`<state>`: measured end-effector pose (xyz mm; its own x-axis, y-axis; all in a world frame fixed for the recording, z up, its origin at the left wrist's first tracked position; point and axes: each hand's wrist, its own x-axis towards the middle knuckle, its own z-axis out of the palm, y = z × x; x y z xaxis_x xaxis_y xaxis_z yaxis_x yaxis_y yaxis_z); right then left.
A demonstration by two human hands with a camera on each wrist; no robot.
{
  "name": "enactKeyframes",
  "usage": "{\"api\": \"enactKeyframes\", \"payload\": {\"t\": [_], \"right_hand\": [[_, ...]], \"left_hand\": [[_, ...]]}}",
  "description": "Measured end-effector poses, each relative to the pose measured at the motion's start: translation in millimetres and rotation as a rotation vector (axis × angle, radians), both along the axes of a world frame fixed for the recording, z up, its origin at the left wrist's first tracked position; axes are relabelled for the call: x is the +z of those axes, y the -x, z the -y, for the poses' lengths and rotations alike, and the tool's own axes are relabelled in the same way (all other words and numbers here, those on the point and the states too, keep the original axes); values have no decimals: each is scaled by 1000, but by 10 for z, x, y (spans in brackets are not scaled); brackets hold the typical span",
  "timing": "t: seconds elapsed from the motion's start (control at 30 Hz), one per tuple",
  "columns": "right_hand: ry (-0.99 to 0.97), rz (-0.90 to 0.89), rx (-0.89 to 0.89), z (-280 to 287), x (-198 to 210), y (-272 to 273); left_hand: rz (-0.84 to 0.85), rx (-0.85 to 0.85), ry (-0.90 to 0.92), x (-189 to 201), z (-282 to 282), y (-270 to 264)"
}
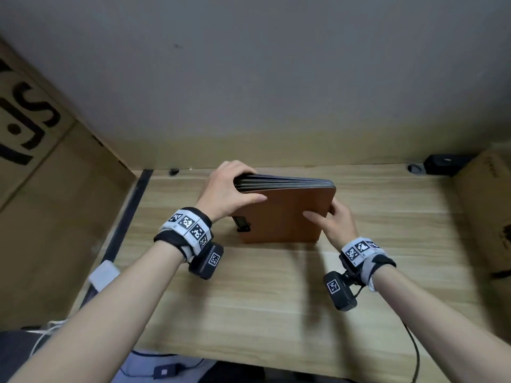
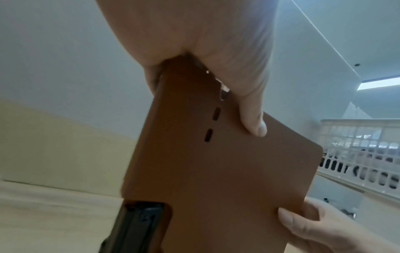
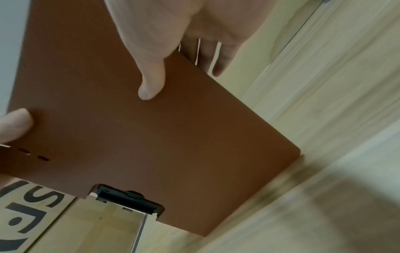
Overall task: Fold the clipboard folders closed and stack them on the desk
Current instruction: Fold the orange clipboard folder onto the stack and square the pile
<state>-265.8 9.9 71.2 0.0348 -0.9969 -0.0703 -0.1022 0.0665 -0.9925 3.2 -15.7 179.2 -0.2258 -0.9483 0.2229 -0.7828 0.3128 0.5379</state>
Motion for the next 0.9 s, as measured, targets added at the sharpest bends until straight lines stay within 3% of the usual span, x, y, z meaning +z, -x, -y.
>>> {"api": "enactKeyframes", "payload": {"t": [0.1, 0.23, 0.43, 0.57, 0.73, 0.9], "right_hand": [[-6, 12, -30, -25, -89, -36], [-31, -16, -41, -25, -206, -40], [-84, -176, -75, -49, -369, -74], [-69, -182, -184, 16, -374, -247], [-110, -211, -206, 289, -413, -668], [-254, -205, -67, 815, -629, -1446]], "left_hand": [[-182, 64, -35, -158, -165, -167], [-553, 179, -415, -553, -312, -338], [-348, 174, -553, -950, -228, -325], [-282, 158, -565, -1086, -59, -503], [-186, 14, -581, -997, 283, -967], [-195, 100, -687, -1062, 642, -1700]]}}
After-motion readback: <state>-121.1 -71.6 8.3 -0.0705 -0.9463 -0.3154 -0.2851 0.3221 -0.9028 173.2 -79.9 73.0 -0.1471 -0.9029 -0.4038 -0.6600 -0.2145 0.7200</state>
